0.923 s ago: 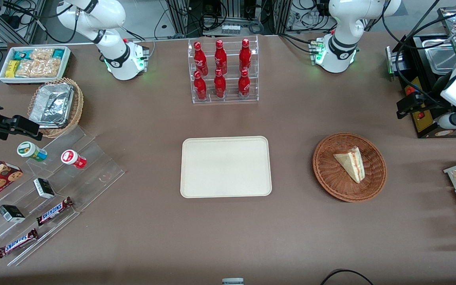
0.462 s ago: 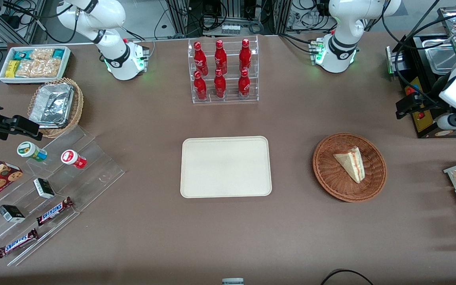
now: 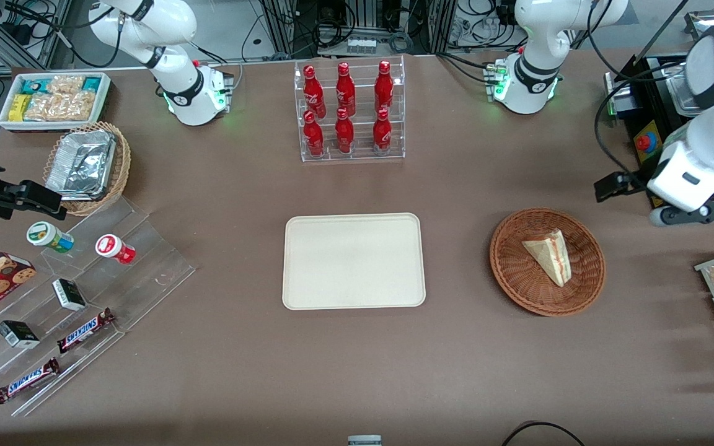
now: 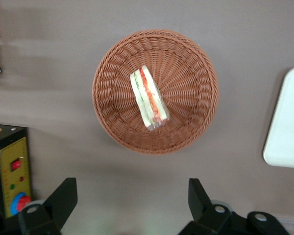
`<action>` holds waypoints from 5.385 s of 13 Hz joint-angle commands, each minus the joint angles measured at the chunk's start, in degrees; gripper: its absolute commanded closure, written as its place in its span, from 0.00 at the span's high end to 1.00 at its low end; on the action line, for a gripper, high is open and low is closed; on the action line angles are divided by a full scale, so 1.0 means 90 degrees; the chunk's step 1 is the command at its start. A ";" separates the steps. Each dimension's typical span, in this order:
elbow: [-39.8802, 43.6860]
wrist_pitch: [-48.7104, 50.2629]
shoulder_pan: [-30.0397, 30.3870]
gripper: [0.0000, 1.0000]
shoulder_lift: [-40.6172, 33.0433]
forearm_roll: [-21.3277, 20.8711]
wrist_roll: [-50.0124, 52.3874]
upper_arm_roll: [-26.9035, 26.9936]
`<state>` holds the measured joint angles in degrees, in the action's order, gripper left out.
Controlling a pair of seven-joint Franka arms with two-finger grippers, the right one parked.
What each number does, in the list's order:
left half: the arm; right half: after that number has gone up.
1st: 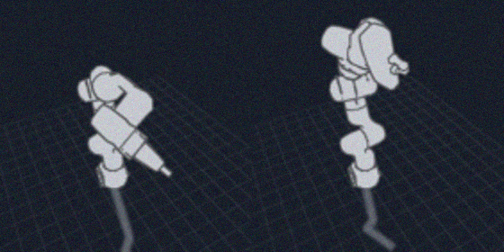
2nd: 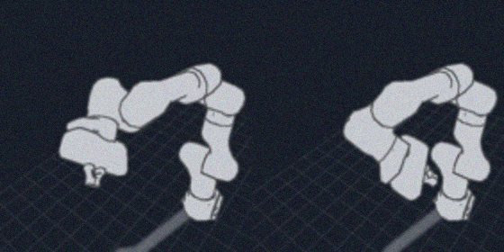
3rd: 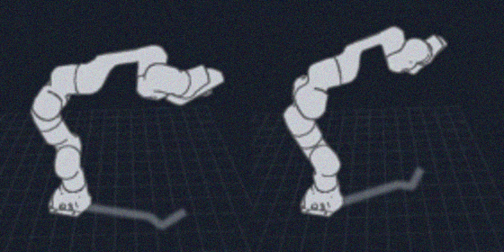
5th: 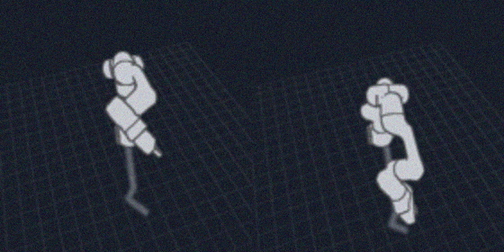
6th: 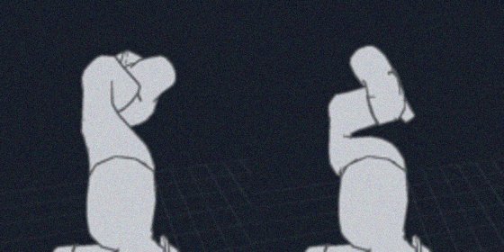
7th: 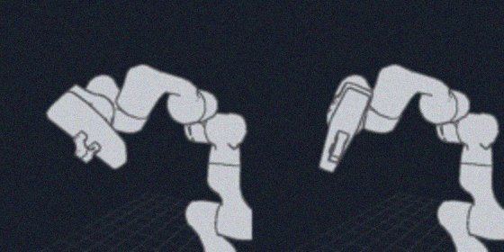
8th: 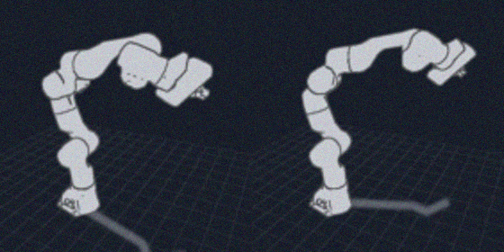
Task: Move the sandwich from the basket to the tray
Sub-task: 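Move the left gripper down over the wrapped sandwich in the wicker basket, then close the left gripper on the sandwich and lift it from the basket, then carry the held sandwich with the left gripper over the cream tray, then lower the sandwich onto the tray and open the left gripper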
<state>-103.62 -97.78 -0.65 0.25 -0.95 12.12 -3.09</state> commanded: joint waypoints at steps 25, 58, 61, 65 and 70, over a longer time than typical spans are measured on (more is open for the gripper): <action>-0.2051 -0.3881 -0.0026 1.00 0.1681 -0.0050 0.2726 -0.0087; 0.2274 -0.1869 -0.3511 0.00 0.3897 -0.0118 0.2980 -0.0351; 0.2518 -0.1870 -0.3755 0.00 0.4308 -0.0196 0.2950 -0.0341; 0.2830 -0.1879 -0.3785 0.00 0.4766 -0.0285 0.3009 -0.0341; 0.2919 -0.2152 -0.3873 0.00 0.5109 -0.0294 0.3165 -0.0331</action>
<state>-79.60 -116.63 -34.20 44.46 -2.84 39.08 -6.91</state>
